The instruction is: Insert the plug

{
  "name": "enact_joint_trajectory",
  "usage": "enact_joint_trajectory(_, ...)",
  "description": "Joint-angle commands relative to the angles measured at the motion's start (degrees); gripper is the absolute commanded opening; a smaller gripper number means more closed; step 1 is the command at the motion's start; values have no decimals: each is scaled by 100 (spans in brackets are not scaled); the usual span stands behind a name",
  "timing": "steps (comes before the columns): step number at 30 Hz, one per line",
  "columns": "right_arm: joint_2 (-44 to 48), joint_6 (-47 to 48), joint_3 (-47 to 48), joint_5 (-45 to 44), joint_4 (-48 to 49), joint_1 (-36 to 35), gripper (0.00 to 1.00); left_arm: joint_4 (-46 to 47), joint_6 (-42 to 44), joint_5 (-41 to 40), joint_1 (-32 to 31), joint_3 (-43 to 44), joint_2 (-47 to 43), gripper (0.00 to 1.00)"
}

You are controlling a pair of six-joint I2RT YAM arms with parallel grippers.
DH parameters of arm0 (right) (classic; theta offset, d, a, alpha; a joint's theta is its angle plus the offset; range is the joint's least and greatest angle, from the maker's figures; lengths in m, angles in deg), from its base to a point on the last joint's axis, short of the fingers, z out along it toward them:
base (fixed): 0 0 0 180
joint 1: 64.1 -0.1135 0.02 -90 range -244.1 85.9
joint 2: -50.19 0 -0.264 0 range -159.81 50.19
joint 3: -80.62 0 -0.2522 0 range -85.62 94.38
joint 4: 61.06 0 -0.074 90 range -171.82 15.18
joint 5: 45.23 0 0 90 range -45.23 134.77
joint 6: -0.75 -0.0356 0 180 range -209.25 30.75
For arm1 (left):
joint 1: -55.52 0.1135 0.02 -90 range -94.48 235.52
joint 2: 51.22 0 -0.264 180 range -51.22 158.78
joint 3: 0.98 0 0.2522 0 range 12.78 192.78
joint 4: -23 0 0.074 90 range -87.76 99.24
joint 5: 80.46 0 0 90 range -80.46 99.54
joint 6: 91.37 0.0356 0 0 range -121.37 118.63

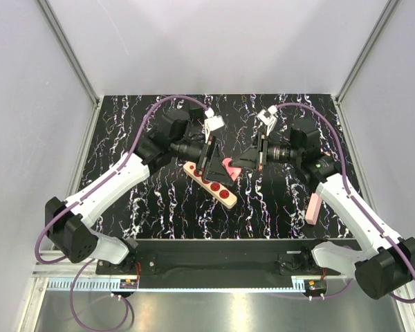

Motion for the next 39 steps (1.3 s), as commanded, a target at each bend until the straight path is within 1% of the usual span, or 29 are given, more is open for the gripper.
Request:
enact_joint_trajectory(1, -28, -116, 434, -786, 0, 105, 0, 421, -2, -321, 103, 2, -193, 89)
enact_joint_trajectory(3, -64, -178, 504, -970, 17, 114, 0, 606, -159, -427, 226, -174, -316, 92)
enact_joint_trajectory(4, -90, -213, 522, -1032, 17, 114, 0, 850, -238, -427, 287, -218, -360, 93)
enact_joint_trajectory(6, -81, -310, 548, -1216, 96, 114, 0, 1036, -484, -348, 490, -297, -422, 95)
enact_joint_trajectory(10, 147, -669, 513, -1577, 491, 123, 0, 1300, -643, -313, 719, -297, -440, 95)
enact_joint_trajectory(13, 331, -1257, 251, -1797, 1367, 123, 0, 1844, -924, -164, 745, -376, -440, 95)
enact_joint_trajectory(14, 349, -1468, 32, -1789, 1980, 123, 0, 2063, -1238, -94, 745, -481, -448, 95)
enact_joint_trajectory(15, 341, -1670, -92, -1780, 2317, 123, 0, 2257, -1441, -75, 745, -552, -448, 94)
enact_joint_trajectory(16, 332, -2073, -215, -1771, 2651, 123, 0, 2938, -1661, -67, 745, -631, -440, 93)
enact_joint_trajectory(17, 314, -2242, -451, -1771, 3263, 123, 0, 3258, -1898, -75, 736, -788, -431, 92)
enact_joint_trajectory(18, 297, -2400, -558, -1771, 3522, 123, 0, 3539, -2335, -75, 745, -859, -413, 91)
enact_joint_trajectory(19, 297, -2619, -646, -1780, 3742, 123, 0, 3960, -2496, -93, 745, -921, -361, 89)
enact_joint_trajectory(20, 297, -2682, -760, -1780, 4014, 123, 0, 4077, -2681, -206, 745, -1009, -343, 88)
enact_joint_trajectory(23, 314, -2744, -857, -1745, 4157, 123, 0, 4542, -2884, -356, 745, -1175, -282, 85)
enact_joint_trajectory(25, 384, -2736, -902, -1745, 4175, 123, 0, 5096, -3226, -392, 745, -1255, -203, 83)
enact_joint_trajectory(26, 402, -2727, -937, -1745, 4166, 123, 0, 5307, -3497, -392, 745, -1308, -168, 79)
enact_joint_trajectory(27, 437, -2718, -946, -1745, 4157, 114, 0, 5744, -3639, -383, 745, -1317, -132, 75)
enact_joint_trajectory(28, 472, -2701, -963, -1753, 4122, 131, 0, 5948, -3771, -383, 745, -1326, -62, 70)
enact_joint_trajectory(29, 472, -2701, -989, -1780, 4105, 123, 0, 6116, -3885, -365, 745, -1326, -27, 62)
enact_joint_trajectory(30, 481, -2701, -1007, -1789, 4113, 123, 0, 6396, -4078, -365, 736, -1317, 17, 43)
enact_joint_trajectory(32, 455, -2736, -1025, -1789, 4096, 123, 0, 6600, -4316, -322, 745, -1282, 140, 27)
enact_joint_trajectory(33, 437, -2727, -1025, -1771, 4070, 123, 1, 6792, -4395, -313, 736, -1273, 245, 12)
enact_joint_trajectory(34, 429, -2701, -1016, -1762, 4000, 123, 7, 6881, -4475, -269, 736, -1273, 281, 5)
enact_joint_trajectory(35, 428, -2675, -1025, -1762, 3947, 123, 11, 6978, -4632, -251, 736, -1291, 325, 0)
enact_joint_trajectory(37, 463, -2587, -1051, -1797, 3807, 122, 17, 7163, -4730, -225, 736, -1308, 421, 0)
enact_joint_trajectory(38, 498, -2543, -1077, -1850, 3745, 123, 27, 7207, -4791, -216, 736, -1326, 439, 0)
enact_joint_trajectory(39, 542, -2499, -1086, -1885, 3674, 123, 32, 7242, -4809, -198, 736, -1335, 465, 0)
